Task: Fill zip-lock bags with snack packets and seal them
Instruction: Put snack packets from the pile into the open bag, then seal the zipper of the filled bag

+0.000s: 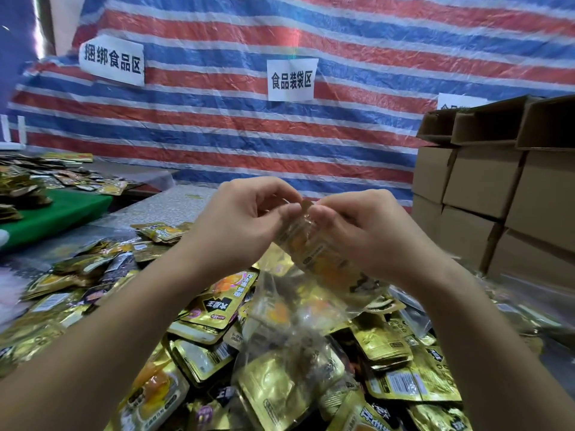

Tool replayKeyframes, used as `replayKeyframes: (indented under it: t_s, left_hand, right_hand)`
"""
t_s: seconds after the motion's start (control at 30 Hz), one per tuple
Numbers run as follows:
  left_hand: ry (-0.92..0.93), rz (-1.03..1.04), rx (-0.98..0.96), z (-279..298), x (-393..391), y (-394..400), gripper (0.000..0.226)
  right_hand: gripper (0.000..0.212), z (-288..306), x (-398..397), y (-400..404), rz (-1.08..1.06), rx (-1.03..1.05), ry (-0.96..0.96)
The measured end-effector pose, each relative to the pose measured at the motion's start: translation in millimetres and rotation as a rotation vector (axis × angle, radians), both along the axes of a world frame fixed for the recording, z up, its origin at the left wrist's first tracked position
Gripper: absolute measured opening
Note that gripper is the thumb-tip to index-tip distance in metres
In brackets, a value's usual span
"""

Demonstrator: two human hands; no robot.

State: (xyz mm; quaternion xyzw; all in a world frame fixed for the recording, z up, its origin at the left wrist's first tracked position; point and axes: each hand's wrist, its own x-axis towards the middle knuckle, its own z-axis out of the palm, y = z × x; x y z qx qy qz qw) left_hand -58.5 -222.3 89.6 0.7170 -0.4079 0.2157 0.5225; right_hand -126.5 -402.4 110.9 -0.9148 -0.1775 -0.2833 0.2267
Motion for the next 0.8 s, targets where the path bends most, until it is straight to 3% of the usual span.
replayKeyframes:
  t_s: [0.13,0.33,0.43,0.47,0.57,0.63,0.8]
  left_hand:
    - [0.057,-0.021,-0.188,3.5,-1.1,1.2,0.011]
    - [0.174,-0.090,-0.409,9.1,-2.9,4.1,0.010]
    - [0.251,-0.138,-0.503,12.7,-3.1,4.9,0.012]
    - [0.266,-0.147,-0.521,13.4,-3.0,5.0,0.012]
    - [0.298,-0.169,-0.549,13.6,-3.3,5.1,0.009]
    - [0.338,-0.180,-0.531,13.7,-4.1,4.8,0.004]
    - [0.397,-0.114,-0.388,11.0,-1.6,2.3,0.023]
  right_hand:
    - [0.035,3.3,-8.0,0.6,0.054,-0.030,-0.012]
    - [0.036,4.5,-7.8,2.3,0.052,-0.135,-0.269]
    - [0.052,5.8,-7.5,0.9,-0.057,-0.088,-0.240]
    - [0.046,5.6,-7.0,-0.2,-0.109,-0.075,-0.214]
    - [0.004,6.1,-5.8,-2.9,-0.142,0.037,-0.265]
    - [0.010,7.2,-5.4,-3.5,-0.153,0.104,-0.330]
    - [0.015,6.7,-4.8,-5.5,-0.261,0.076,-0.324]
